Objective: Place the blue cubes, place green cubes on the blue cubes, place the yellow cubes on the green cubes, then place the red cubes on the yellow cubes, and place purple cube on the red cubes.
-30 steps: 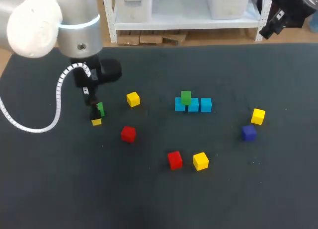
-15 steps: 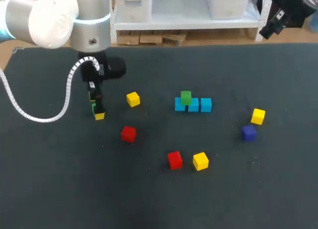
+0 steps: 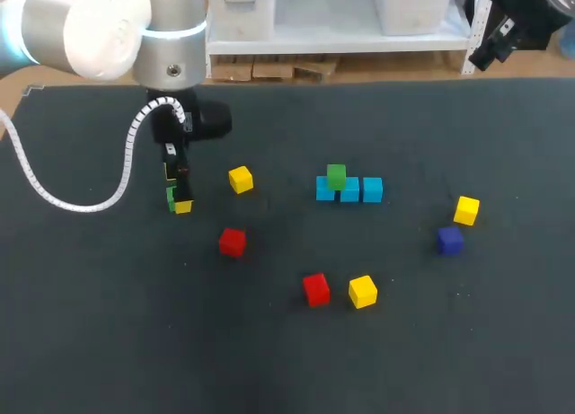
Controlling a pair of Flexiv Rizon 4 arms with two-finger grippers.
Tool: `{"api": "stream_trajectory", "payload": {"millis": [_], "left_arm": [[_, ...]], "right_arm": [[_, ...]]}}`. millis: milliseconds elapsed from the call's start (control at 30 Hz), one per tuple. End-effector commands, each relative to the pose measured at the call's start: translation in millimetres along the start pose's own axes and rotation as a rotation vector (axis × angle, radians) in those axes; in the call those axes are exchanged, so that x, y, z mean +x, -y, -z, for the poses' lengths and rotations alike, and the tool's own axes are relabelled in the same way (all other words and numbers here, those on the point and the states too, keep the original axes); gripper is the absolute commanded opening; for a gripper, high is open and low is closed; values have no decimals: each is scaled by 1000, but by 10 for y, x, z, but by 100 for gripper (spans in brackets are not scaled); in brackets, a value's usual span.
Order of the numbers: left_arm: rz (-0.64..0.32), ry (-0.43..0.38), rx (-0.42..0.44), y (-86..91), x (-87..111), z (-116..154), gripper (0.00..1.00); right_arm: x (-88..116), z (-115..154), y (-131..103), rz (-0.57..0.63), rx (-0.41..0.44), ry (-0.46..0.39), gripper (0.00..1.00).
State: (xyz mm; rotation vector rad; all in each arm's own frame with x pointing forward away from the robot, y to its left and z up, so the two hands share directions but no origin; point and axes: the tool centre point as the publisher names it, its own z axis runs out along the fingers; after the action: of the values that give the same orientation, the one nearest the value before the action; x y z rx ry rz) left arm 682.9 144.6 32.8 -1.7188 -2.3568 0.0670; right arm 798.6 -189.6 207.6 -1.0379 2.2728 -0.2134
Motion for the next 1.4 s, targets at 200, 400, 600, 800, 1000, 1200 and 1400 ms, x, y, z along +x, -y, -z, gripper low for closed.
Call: {"api": "stream_trajectory", "payload": {"millis": [200,400,600,800,1000,1200,1400], "left_arm": [[-6,58,-31,-83,60,-35,100],[-55,80,-27,-111,125,-103,100],[-69,94,-26,-153,168,-155,100],[-81,97,-38,-139,84,-188,100],[-98,105,-47,-182,6,-256,100],[-84,90,-43,-230,5,-303,82],[-72,91,-42,-268,2,-322,29]], "right_arm": [[13,3,-18,-2,8,3,100],[13,3,-18,-2,8,3,100],[13,3,-18,-2,8,3,100],[13,3,-18,-2,8,3,100],[13,3,-18,-2,8,3,100],[13,3,-18,-2,8,3,100],[13,3,-18,-2,8,3,100]]}}
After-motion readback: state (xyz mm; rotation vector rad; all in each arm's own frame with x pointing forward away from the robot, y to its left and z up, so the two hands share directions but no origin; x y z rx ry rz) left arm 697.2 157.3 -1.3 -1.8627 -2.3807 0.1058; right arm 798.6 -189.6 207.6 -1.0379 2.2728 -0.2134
